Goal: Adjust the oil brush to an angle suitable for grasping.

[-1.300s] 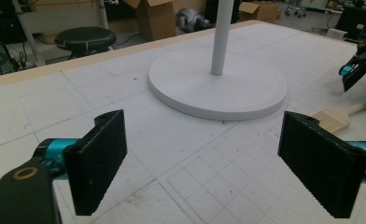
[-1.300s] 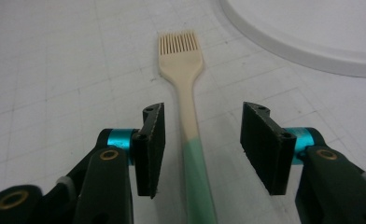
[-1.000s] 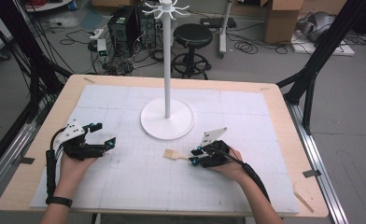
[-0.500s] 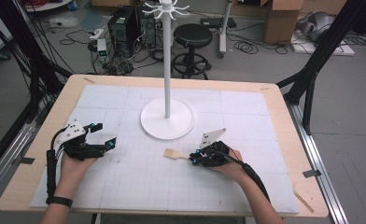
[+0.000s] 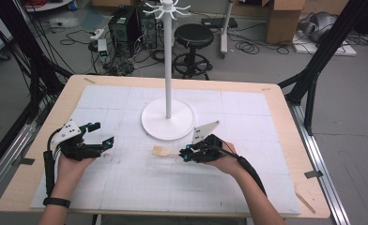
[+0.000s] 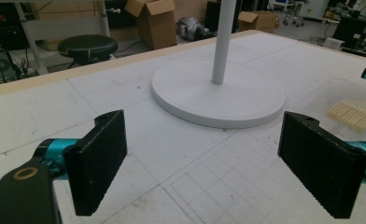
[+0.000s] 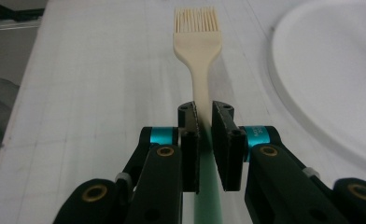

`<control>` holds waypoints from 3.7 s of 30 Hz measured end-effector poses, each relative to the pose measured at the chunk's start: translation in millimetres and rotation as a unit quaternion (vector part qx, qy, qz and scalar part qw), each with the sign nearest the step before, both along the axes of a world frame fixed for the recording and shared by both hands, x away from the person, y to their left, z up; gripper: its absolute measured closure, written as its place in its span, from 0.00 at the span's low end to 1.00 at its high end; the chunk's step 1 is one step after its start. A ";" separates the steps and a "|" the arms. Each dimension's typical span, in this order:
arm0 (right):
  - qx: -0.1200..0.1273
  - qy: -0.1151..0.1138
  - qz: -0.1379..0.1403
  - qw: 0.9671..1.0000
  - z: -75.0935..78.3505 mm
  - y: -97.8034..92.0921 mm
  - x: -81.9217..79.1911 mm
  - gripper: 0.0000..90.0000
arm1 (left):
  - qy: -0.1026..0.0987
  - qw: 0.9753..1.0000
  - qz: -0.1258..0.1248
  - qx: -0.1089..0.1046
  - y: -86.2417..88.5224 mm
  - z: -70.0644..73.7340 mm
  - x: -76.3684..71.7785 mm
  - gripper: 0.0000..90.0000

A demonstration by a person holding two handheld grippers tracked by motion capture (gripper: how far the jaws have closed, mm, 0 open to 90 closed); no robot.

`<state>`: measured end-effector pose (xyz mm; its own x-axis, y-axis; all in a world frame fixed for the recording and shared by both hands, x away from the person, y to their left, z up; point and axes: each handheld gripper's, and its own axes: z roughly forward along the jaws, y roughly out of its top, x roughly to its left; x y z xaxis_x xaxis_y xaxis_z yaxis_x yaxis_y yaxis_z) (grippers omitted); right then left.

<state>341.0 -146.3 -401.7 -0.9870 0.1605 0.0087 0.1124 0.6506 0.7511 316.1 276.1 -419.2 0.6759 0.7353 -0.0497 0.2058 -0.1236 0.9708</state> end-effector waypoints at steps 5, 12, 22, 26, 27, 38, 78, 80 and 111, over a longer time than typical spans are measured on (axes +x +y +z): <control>-0.005 -0.004 0.036 0.999 4.9 35.0 -1.2 0.92 | -0.004 1.000 0.003 -0.007 3.1 1.7 -0.9 0.18; -0.012 -0.001 0.076 0.997 -3.2 79.1 -4.1 0.92 | -0.004 1.000 0.002 -0.008 3.2 1.8 -0.8 0.18; -0.025 0.010 0.119 0.993 -18.0 117.2 -9.7 0.91 | -0.001 1.000 -0.002 -0.007 2.0 0.8 0.2 0.18; -0.029 0.012 0.127 0.991 -22.0 125.2 -12.7 0.91 | 0.000 1.000 -0.002 -0.008 1.5 0.6 0.1 0.18; -0.029 0.010 0.135 0.990 -24.1 129.5 -13.5 0.91 | 0.000 1.000 -0.003 -0.008 1.4 0.6 0.1 0.18; -0.042 0.014 0.144 0.989 -32.1 137.8 -16.9 0.91 | 0.001 1.000 -0.004 -0.006 0.3 -0.2 0.6 0.18; 0.078 -0.028 -0.030 0.996 23.2 -10.4 -18.1 0.31 | -0.001 1.000 -0.004 0.005 0.8 0.1 -0.4 0.18; 0.091 -0.033 -0.055 0.994 22.5 -30.0 -20.7 0.29 | -0.001 1.000 -0.004 0.006 0.8 -0.1 -0.2 0.18; 0.154 -0.071 -0.379 0.910 -21.5 -196.2 -39.8 0.19 | -0.008 1.000 0.000 -0.006 2.1 1.7 -0.9 0.18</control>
